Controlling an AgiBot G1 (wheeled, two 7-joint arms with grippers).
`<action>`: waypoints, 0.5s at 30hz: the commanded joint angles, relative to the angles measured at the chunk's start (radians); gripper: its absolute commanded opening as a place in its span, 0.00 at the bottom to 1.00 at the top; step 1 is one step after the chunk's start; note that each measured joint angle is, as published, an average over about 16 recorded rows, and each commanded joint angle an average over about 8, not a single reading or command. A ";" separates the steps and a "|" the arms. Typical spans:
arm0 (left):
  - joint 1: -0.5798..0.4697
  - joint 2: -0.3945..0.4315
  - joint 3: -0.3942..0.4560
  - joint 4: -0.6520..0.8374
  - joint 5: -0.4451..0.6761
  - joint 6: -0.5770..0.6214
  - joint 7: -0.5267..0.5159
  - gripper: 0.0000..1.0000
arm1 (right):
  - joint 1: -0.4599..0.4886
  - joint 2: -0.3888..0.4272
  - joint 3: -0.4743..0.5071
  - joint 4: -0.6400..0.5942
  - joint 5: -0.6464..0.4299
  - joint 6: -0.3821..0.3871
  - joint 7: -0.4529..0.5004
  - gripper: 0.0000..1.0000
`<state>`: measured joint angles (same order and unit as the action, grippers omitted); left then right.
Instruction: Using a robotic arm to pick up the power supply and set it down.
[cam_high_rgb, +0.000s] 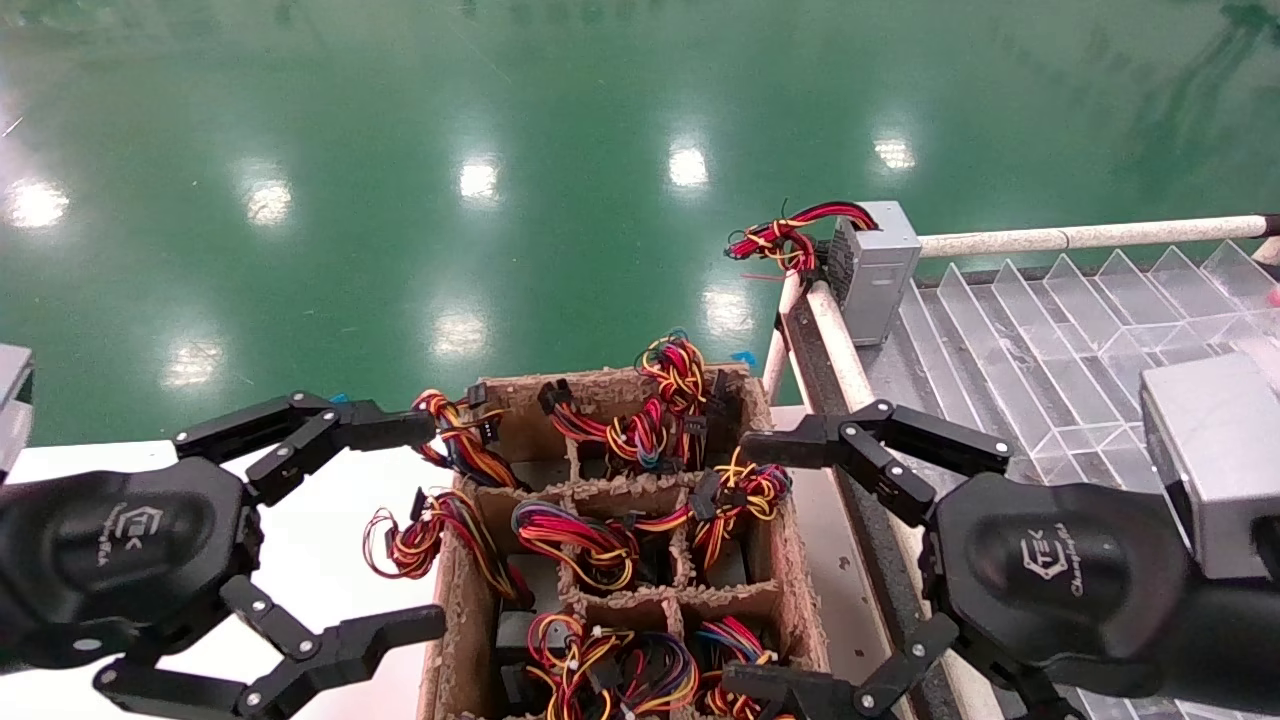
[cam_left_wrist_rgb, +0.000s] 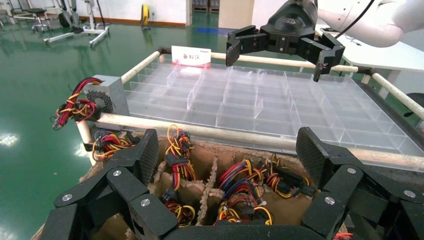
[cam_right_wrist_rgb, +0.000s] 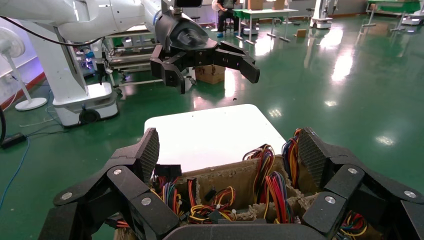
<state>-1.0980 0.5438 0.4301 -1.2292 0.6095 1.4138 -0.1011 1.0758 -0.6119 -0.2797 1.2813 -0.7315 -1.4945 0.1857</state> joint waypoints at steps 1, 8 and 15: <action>0.000 0.000 0.000 0.000 0.000 0.000 0.000 1.00 | 0.000 0.000 0.000 0.000 0.000 0.000 0.000 1.00; 0.000 0.000 0.000 0.000 0.000 0.000 0.000 1.00 | 0.000 0.000 0.000 0.000 0.000 0.000 0.000 1.00; 0.000 0.000 0.000 0.000 0.000 0.000 0.000 1.00 | 0.000 0.000 0.000 0.000 0.000 0.000 0.000 1.00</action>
<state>-1.0980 0.5438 0.4301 -1.2292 0.6095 1.4138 -0.1011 1.0758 -0.6119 -0.2797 1.2813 -0.7314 -1.4945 0.1857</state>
